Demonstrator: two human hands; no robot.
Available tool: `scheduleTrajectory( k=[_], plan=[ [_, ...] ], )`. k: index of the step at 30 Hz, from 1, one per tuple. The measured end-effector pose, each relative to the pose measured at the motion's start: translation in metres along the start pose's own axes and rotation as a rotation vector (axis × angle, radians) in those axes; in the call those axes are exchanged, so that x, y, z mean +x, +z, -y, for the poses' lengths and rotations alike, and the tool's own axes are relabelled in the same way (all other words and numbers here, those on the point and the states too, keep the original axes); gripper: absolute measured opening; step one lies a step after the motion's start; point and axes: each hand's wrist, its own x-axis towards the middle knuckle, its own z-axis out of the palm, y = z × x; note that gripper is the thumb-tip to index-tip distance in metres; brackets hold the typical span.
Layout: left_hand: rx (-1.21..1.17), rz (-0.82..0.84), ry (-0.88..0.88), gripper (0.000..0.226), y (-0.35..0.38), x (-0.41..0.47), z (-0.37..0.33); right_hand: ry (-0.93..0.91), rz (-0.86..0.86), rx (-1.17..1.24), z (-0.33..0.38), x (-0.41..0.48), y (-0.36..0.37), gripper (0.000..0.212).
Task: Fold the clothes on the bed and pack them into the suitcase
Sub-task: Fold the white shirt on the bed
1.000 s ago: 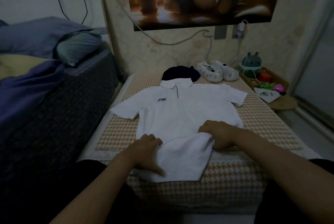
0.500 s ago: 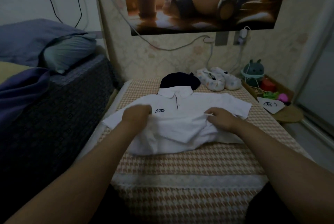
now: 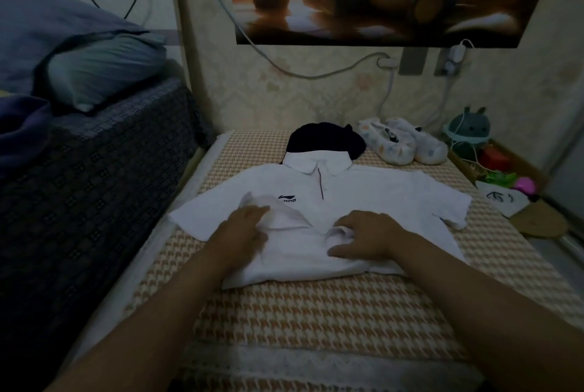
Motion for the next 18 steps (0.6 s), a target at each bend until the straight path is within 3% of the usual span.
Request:
scheduleTrajectory(
  k=[3,7,10,14,16,18],
  plan=[
    [0.046,-0.107,-0.044,0.071,-0.001,0.016,0.003,0.068,-0.230,0.033,-0.003,0.016,0.004,0.027],
    [0.300,-0.217,-0.065,0.045,-0.010,0.040,0.012,0.251,-0.510,0.015,-0.014,0.038,-0.004,0.018],
    [0.267,-0.285,-0.060,0.023,-0.010,0.058,0.026,0.417,-0.536,-0.007,-0.027,0.053,-0.014,0.018],
    [0.195,-0.369,-0.150,0.020,-0.013,0.083,0.030,0.472,-0.424,-0.108,-0.036,0.072,-0.015,0.023],
    [0.244,-0.290,-0.170,0.024,-0.012,0.097,0.033,0.418,-0.459,-0.320,-0.037,0.082,-0.009,0.027],
    [0.241,-0.190,-0.202,0.024,-0.006,0.108,0.039,0.202,-0.510,-0.407,-0.035,0.091,-0.006,0.034]
  ],
)
